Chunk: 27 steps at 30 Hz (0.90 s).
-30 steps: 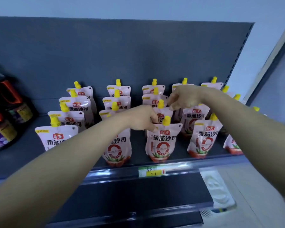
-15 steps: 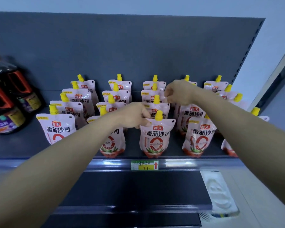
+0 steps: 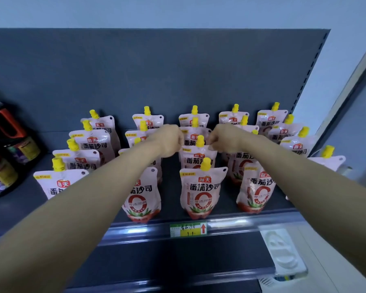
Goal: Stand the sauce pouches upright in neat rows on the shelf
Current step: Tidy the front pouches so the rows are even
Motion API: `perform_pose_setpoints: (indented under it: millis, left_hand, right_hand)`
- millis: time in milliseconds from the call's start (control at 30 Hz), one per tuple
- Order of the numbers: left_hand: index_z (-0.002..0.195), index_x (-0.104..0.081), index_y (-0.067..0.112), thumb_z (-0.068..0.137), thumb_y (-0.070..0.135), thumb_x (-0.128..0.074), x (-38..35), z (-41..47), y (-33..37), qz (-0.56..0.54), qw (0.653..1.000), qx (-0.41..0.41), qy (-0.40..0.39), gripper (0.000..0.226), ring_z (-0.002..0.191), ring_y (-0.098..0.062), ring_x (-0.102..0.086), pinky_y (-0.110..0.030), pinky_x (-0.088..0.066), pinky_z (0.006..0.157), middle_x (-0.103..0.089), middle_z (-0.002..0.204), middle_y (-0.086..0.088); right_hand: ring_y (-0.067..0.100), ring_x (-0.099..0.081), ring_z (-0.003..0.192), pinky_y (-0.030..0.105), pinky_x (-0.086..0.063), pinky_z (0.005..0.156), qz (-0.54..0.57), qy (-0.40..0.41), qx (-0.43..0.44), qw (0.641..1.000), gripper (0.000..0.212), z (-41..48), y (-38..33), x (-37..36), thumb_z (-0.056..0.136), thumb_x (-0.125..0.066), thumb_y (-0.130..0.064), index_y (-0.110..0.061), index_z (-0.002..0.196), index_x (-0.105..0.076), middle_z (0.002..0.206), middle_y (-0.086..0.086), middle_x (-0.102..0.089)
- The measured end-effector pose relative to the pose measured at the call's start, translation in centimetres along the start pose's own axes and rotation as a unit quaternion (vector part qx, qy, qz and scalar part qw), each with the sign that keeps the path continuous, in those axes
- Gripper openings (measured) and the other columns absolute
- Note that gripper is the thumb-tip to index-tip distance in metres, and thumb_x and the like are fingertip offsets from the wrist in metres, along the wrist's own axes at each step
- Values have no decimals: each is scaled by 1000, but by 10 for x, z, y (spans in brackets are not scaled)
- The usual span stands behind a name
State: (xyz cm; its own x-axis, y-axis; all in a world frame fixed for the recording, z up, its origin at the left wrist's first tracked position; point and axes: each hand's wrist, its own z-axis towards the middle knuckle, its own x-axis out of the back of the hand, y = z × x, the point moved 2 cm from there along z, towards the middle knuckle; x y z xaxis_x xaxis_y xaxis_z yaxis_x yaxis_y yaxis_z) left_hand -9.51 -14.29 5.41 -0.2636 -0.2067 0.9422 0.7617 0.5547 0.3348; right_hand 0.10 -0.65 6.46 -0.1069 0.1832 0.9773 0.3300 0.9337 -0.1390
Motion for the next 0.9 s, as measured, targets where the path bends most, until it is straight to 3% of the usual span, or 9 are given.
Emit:
perform_pose_setpoints:
  millis: [67,167,233,300,400,467,600,733,900]
  left_hand:
    - [85,-71,9,85,8,-59,1,7,-3,3,1000,-12,-17,11,89,-24,-61,-31,-47,79,-68,94,-7]
    - [80,-68,2,88,19,-59,10,15,-8,-43,998,-23,-47,21,74,-21,-53,-26,-40,67,-58,76,-7]
    - [87,-70,3,90,18,-57,21,24,-13,-74,997,-20,-8,20,75,-18,-52,-24,-39,64,-58,77,-2]
    - [92,-69,5,88,12,-57,28,35,-19,-76,996,-14,38,15,84,-19,-56,-26,-44,72,-61,85,-1]
    - [104,-66,6,86,8,-59,26,48,-25,-47,998,0,37,19,99,-26,-59,-34,-48,88,-63,102,-7]
    - [107,-66,6,86,7,-59,20,55,-28,-14,1000,2,10,22,103,-28,-59,-36,-49,91,-64,109,-9]
    - [95,-71,9,85,2,-53,15,64,-29,7,1000,10,16,22,98,-30,-62,-39,-52,87,-69,104,-12]
    - [84,-71,8,81,-1,-50,16,68,-26,22,999,28,32,23,92,-34,-64,-40,-54,83,-70,97,-15]
    - [84,-72,10,82,1,-52,14,73,-25,22,999,38,25,22,92,-33,-63,-40,-53,84,-70,97,-15]
  right_hand:
    - [23,-53,77,26,-41,62,23,-4,-1,1000,25,1,1,4,92,-55,-15,-5,71,-65,69,3,-58]
    - [25,-47,69,30,-38,59,90,60,-18,994,35,7,9,22,93,-52,-24,8,82,-62,69,12,-49]
    - [32,-51,71,33,-44,61,100,116,-22,988,35,16,12,34,93,-50,-23,8,86,-63,72,17,-56]
    - [35,-61,93,38,-52,80,73,122,-27,990,28,26,14,36,92,-52,-19,2,98,-69,96,18,-70]
    - [30,-60,107,36,-51,92,36,78,-51,995,26,43,12,29,90,-57,-18,-8,110,-70,112,13,-69]
    - [30,-61,102,34,-51,90,5,45,-60,997,23,55,11,23,89,-58,-20,-6,104,-70,108,13,-68]
    - [26,-49,77,27,-40,67,-15,27,-72,997,25,69,8,18,89,-59,-17,-5,67,-55,80,14,-52]
    - [29,-58,84,31,-52,77,-16,37,-49,998,23,77,10,20,89,-61,-16,3,101,-66,89,17,-62]
    - [33,-66,99,40,-54,89,-17,21,-15,1000,26,82,15,21,89,-60,-14,3,108,-65,105,21,-69]
